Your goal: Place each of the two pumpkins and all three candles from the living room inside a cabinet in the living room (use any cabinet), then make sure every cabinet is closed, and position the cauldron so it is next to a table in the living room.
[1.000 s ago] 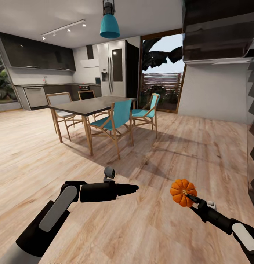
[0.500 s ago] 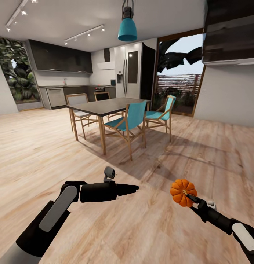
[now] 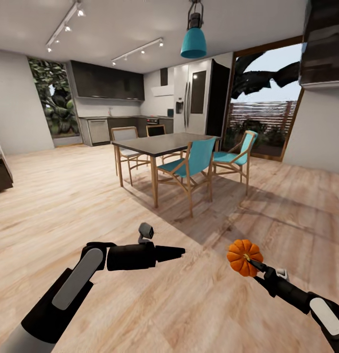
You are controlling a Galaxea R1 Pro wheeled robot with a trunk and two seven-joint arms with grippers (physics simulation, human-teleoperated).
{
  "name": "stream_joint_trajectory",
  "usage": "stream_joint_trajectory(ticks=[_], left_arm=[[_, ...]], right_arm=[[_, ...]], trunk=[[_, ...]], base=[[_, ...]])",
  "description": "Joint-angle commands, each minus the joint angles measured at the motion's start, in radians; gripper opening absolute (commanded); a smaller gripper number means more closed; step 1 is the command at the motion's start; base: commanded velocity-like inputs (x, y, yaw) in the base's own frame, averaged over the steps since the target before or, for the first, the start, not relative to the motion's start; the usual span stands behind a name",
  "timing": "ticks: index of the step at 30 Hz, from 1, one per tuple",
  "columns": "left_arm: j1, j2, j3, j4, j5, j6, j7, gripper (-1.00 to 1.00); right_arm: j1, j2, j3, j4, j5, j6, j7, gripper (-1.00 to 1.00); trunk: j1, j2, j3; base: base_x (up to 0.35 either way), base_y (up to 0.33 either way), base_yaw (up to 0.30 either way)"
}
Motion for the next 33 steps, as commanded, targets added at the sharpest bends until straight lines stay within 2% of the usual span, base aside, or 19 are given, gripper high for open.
stream_joint_trajectory(ticks=[1, 17, 23, 33], left_arm=[[-0.001, 0.0, 0.0, 0.001, -0.006, 0.001, -0.008, 1.0], [-0.001, 0.0, 0.002, 0.001, -0.005, 0.001, -0.008, 1.0], [-0.001, 0.0, 0.002, 0.002, -0.005, 0.001, -0.008, 1.0], [-0.001, 0.0, 0.003, 0.002, -0.005, 0.001, -0.008, 1.0]], right_arm=[[-0.001, 0.0, -0.003, -0.001, -0.015, 0.012, -0.002, -1.0], [-0.001, 0.002, -0.002, -0.003, -0.015, 0.013, -0.001, -1.0], [-0.001, 0.022, 0.009, -0.017, -0.014, 0.012, -0.003, -1.0], [-0.001, 0.027, 0.012, -0.018, -0.015, 0.012, -0.021, -1.0]], trunk=[[0.0, 0.0, 0.0], [0.0, 0.0, 0.014], [0.0, 0.0, 0.019], [0.0, 0.0, 0.027]], base=[[0.0, 0.0, 0.253], [0.0, 0.0, 0.254], [0.0, 0.0, 0.254], [0.0, 0.0, 0.254]])
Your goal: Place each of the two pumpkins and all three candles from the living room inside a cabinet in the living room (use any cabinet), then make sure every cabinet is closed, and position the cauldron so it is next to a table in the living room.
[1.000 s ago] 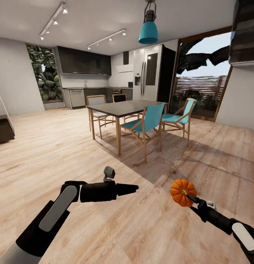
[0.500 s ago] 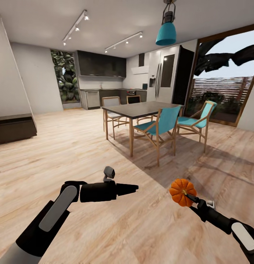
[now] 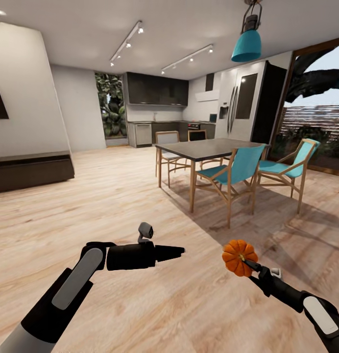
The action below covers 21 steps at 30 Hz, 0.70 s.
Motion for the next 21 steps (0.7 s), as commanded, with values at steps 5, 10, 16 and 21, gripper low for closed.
stream_joint_trajectory(ticks=[5, 10, 16, 21], left_arm=[[-0.001, 0.001, 0.0, 0.0, -0.006, 0.001, -0.009, 1.0], [-0.001, 0.001, 0.0, -0.001, -0.006, 0.001, -0.01, 1.0], [-0.001, 0.001, 0.0, -0.001, -0.006, 0.001, -0.011, 1.0], [-0.001, 0.001, 0.0, -0.001, -0.006, 0.001, -0.011, 1.0]], right_arm=[[-0.001, 0.001, -0.003, -0.001, -0.016, 0.012, -0.01, -1.0], [-0.001, 0.004, 0.0, -0.001, -0.015, 0.012, -0.011, -1.0], [-0.001, 0.007, 0.002, -0.001, -0.014, 0.012, -0.012, -1.0], [-0.001, 0.007, 0.003, -0.001, -0.014, 0.012, -0.012, -1.0]], trunk=[[0.0, 0.0, 0.003], [0.0, 0.0, 0.007], [0.0, 0.0, 0.012], [0.0, 0.0, 0.016]], base=[[0.0, 0.0, 0.254], [0.0, 0.0, 0.253], [0.0, 0.0, 0.253], [0.0, 0.0, 0.253]])
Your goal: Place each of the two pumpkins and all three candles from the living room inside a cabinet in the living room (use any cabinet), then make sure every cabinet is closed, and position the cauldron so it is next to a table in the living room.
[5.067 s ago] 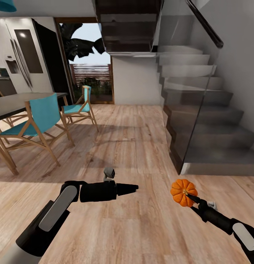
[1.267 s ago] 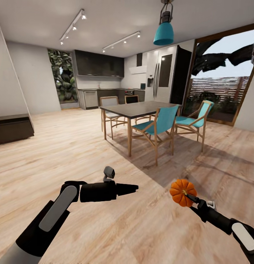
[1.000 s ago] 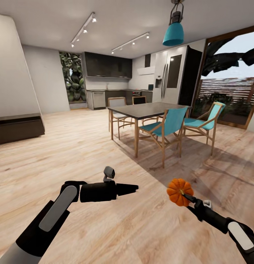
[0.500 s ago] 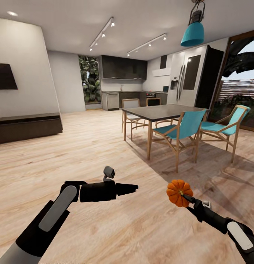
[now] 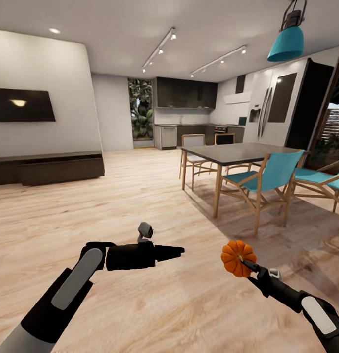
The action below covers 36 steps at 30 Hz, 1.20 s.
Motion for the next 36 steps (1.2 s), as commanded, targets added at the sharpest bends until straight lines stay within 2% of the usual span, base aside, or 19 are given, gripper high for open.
stream_joint_trajectory(ticks=[1, 11, 36], left_arm=[[-0.001, 0.0, -0.001, 0.001, -0.006, 0.001, -0.008, 1.0], [-0.001, 0.001, -0.001, 0.001, -0.006, 0.001, -0.009, 1.0], [-0.001, 0.0, 0.0, 0.001, -0.006, 0.001, -0.009, 1.0]], right_arm=[[-0.001, 0.0, -0.003, -0.001, -0.015, 0.012, -0.002, -1.0], [-0.002, 0.011, -0.003, -0.001, -0.015, 0.011, -0.04, -1.0], [-0.002, 0.015, -0.003, -0.001, -0.015, 0.01, -0.043, -1.0]], trunk=[[0.0, 0.0, 0.0], [0.0, 0.0, 0.008], [0.0, 0.0, 0.027]], base=[[0.0, 0.0, 0.253], [0.0, 0.0, 0.253], [0.0, 0.0, 0.253]])
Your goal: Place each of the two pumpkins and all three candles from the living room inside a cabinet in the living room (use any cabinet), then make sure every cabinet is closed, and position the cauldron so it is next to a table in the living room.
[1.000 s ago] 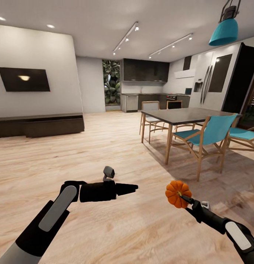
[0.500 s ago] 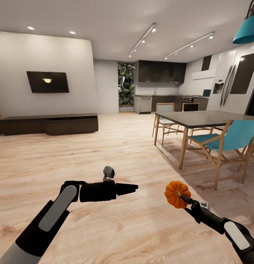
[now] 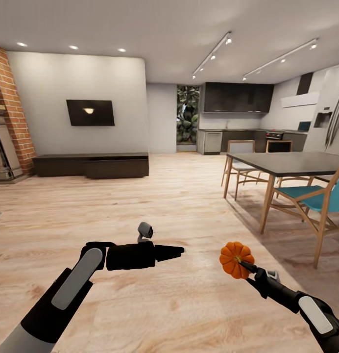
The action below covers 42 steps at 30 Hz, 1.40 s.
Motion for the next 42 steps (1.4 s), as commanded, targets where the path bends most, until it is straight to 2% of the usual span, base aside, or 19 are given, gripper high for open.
stream_joint_trajectory(ticks=[1, 32, 42], left_arm=[[-0.001, 0.0, -0.001, 0.001, -0.006, 0.001, -0.008, 1.0], [-0.001, -0.001, -0.002, 0.001, -0.007, 0.001, -0.007, 1.0], [-0.001, -0.001, -0.002, 0.001, -0.008, 0.001, -0.007, 1.0]], right_arm=[[-0.001, 0.001, -0.004, -0.001, -0.015, 0.012, -0.002, -1.0], [-0.001, 0.006, -0.004, -0.001, -0.015, 0.012, -0.002, -1.0], [-0.001, 0.006, -0.004, -0.001, -0.015, 0.003, -0.002, -1.0]], trunk=[[0.0, 0.0, 0.0], [0.0, 0.0, 0.023], [0.0, 0.0, 0.024]], base=[[0.0, 0.0, 0.253], [0.0, 0.0, 0.253], [0.0, 0.0, 0.069]])
